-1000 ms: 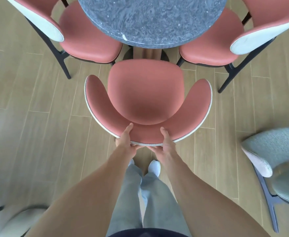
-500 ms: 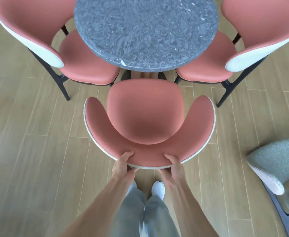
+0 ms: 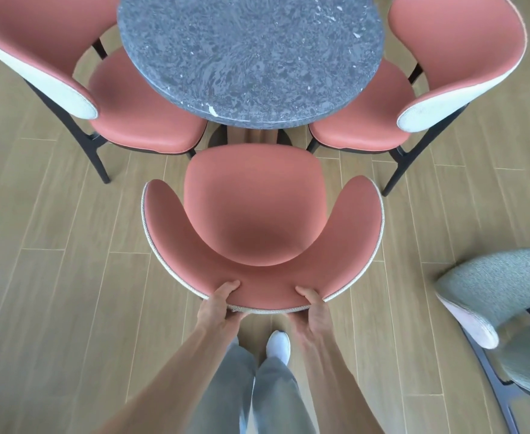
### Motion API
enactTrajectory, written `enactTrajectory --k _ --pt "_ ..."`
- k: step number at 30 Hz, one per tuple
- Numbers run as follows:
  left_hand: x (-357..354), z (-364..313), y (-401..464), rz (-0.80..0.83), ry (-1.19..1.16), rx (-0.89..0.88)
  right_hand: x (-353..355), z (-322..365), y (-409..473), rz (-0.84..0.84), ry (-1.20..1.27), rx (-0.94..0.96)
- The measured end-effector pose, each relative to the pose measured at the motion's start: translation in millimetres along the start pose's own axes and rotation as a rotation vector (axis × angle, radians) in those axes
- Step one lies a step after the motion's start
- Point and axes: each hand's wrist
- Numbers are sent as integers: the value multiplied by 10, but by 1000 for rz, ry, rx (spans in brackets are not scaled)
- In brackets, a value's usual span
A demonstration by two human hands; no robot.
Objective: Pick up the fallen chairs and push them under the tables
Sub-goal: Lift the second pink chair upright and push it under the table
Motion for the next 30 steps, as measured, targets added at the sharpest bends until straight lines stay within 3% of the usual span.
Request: enactTrajectory --k 7,15,30 --pt "-63 41 -9 -38 21 29 77 63 46 1 30 39" --pt "-154 -363 67 10 51 -26 -279 -46 55 -8 69 21" --pt "-360 -375 17 -35 112 -49 -322 101 126 -3 -128 45"
Point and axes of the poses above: each hand's wrist, its own y-axis towards the middle knuckle, its own x-axis out of the back of the hand, z = x × y, and after that the axes turned 5 degrees about y, right-handed
